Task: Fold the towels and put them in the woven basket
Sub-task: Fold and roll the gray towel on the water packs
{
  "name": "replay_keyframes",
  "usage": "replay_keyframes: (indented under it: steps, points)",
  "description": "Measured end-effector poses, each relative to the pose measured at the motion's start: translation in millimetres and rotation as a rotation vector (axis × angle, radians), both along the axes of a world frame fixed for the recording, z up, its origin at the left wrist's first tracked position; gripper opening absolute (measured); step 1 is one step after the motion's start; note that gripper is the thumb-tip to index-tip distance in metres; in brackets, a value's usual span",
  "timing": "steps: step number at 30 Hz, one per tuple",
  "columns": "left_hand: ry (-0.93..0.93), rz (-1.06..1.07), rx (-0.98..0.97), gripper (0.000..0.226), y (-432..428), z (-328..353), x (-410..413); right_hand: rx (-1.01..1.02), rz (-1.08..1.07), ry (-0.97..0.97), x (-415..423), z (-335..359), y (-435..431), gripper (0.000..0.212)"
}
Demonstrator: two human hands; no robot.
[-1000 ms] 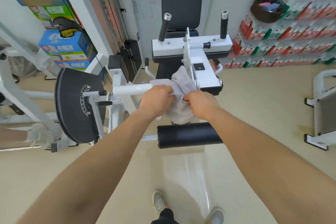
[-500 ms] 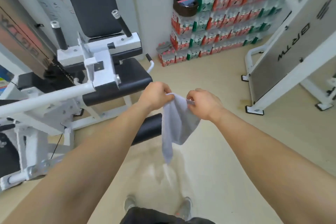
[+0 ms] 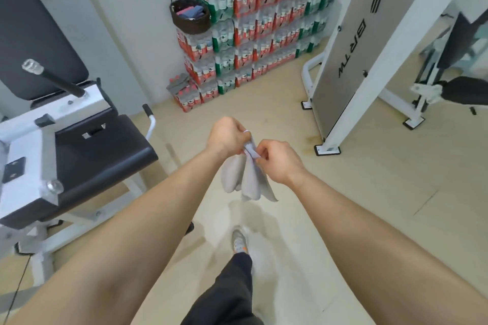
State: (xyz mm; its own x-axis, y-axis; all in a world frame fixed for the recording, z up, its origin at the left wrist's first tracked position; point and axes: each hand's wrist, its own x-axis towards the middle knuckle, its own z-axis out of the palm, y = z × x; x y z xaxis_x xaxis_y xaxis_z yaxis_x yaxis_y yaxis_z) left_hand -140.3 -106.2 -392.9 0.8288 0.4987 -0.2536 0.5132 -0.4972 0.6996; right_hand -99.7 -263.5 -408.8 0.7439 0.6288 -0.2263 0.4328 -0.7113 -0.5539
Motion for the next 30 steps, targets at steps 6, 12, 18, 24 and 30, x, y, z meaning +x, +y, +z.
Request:
replay_keyframes:
  steps: [6, 12, 18, 24, 30]
  points:
    - [0.054, 0.068, 0.118, 0.009, 51, -17, 103, 0.078, -0.024, 0.043, 123, 4, 47, 0.016]
    - [-0.003, -0.025, 0.023, 0.024, 116, -15, 207, 0.114, -0.026, 0.065, 242, 23, 115, 0.012]
    - [-0.118, -0.095, -0.003, 0.034, 157, -22, 292, 0.192, -0.097, 0.108, 344, 28, 171, 0.01]
    - [-0.124, -0.082, -0.007, 0.019, 192, -29, 403, 0.184, -0.043, 0.117, 459, 22, 227, 0.016]
    - [-0.121, 0.087, 0.055, 0.012, 244, -23, 514, 0.149, 0.144, 0.208, 585, 35, 262, 0.016]
